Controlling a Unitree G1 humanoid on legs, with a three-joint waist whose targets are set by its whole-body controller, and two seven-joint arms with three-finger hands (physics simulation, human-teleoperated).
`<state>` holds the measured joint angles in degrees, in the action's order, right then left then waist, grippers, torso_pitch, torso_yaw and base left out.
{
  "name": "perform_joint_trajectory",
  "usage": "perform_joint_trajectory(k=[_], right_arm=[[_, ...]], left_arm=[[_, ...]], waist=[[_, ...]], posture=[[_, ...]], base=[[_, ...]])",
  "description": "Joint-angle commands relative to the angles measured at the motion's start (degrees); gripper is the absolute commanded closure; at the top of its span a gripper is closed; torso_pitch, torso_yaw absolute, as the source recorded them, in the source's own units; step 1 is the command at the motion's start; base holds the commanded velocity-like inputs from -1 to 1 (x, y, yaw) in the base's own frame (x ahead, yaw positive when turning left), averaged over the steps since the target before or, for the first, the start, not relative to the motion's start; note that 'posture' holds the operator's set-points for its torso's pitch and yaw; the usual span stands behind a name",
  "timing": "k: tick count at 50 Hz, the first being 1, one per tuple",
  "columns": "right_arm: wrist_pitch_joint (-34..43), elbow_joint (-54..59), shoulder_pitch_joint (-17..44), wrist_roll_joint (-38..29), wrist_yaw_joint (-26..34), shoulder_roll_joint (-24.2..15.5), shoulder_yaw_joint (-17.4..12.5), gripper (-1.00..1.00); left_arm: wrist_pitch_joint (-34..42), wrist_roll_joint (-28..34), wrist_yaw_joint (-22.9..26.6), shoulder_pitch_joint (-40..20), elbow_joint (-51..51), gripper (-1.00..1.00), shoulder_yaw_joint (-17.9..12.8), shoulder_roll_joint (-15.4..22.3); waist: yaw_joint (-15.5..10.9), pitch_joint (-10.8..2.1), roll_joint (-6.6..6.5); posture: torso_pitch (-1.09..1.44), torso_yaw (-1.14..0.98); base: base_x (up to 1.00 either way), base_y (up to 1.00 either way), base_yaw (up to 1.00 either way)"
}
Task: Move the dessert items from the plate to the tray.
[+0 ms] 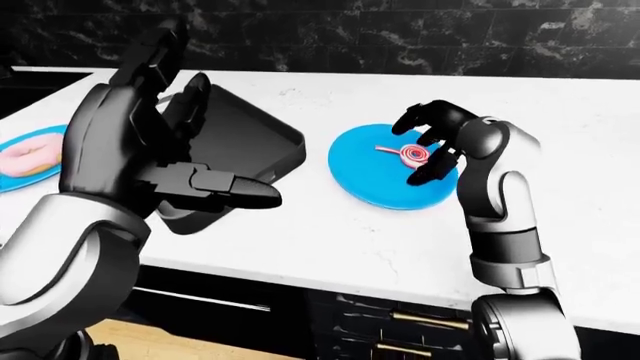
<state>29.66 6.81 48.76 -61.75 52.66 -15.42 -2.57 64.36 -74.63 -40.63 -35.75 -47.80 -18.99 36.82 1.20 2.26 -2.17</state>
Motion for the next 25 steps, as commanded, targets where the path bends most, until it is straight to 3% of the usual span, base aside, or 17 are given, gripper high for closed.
perform_joint_trajectory(k=[1, 15, 25], right_arm=[[-0.34, 0.45, 0.52, -0.66, 0.33, -0.15, 0.36, -0.22], [-0.92, 0.16, -0.13, -1.79, 1.16, 0.31, 0.48, 0.0], [-2.2, 0.31, -1.15, -2.46, 0.98, 0.07, 0.5, 0.13]], left_arm=[[-1.34, 0.34, -0.15, -1.4, -0.29, -1.0, -1.27, 0.75], [-1.66, 1.35, 0.71, -0.94, -0.46, -1.0, -1.1, 0.46], [-2.0, -1.99, -1.55, -2.29, 0.04, -1.0, -1.27, 2.22]], waist=[[-0.05, -0.68, -0.2], [-0.23, -0.81, -0.11], [-0.33, -1.04, -0.03]], posture=[[0.0, 0.0], [0.0, 0.0], [0.0, 0.0]], base=[[0.0, 0.0, 0.0], [0.0, 0.0, 0.0], [0.0, 0.0, 0.0]])
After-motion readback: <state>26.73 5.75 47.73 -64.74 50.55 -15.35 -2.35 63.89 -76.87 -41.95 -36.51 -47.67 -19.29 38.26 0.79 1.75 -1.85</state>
